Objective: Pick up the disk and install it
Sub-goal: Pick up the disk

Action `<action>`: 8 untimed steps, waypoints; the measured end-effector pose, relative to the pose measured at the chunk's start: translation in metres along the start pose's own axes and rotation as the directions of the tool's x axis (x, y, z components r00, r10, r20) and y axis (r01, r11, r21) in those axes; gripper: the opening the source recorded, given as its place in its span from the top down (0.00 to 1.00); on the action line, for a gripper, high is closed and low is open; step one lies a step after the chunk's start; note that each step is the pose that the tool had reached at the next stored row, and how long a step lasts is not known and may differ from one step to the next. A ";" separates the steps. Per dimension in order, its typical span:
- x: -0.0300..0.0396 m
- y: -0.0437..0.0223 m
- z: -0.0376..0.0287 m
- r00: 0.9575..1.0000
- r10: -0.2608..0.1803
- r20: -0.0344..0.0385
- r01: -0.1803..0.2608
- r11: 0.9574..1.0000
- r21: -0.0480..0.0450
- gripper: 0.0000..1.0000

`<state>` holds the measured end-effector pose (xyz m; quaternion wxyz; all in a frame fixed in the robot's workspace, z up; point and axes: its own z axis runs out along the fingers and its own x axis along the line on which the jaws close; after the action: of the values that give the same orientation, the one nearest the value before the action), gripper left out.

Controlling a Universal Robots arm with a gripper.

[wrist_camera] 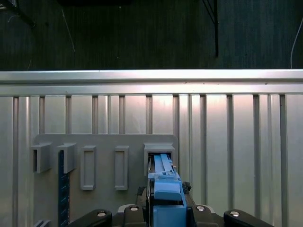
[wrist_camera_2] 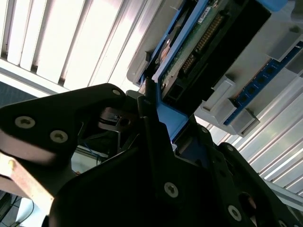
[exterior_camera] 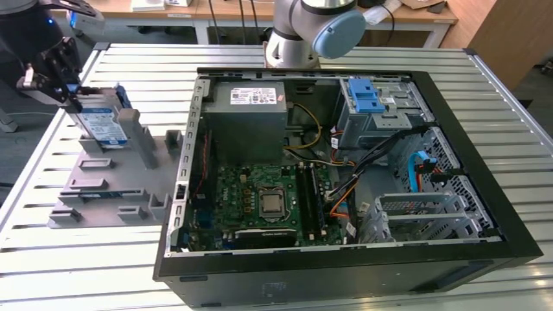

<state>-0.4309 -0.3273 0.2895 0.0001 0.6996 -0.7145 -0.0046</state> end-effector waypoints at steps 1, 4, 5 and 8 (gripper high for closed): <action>0.0000 0.0000 -0.0006 1.000 0.000 0.000 0.000 1.000 0.000 0.64; 0.0000 0.0000 -0.0021 1.000 0.000 0.000 0.000 1.000 0.000 0.64; 0.0000 0.0000 -0.0026 1.000 0.000 0.000 0.000 1.000 0.000 0.64; 0.0000 0.0000 -0.0043 1.000 0.000 0.000 0.000 1.000 0.000 0.64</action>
<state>-0.4309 -0.3273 0.2938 0.0001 0.6996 -0.7145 -0.0046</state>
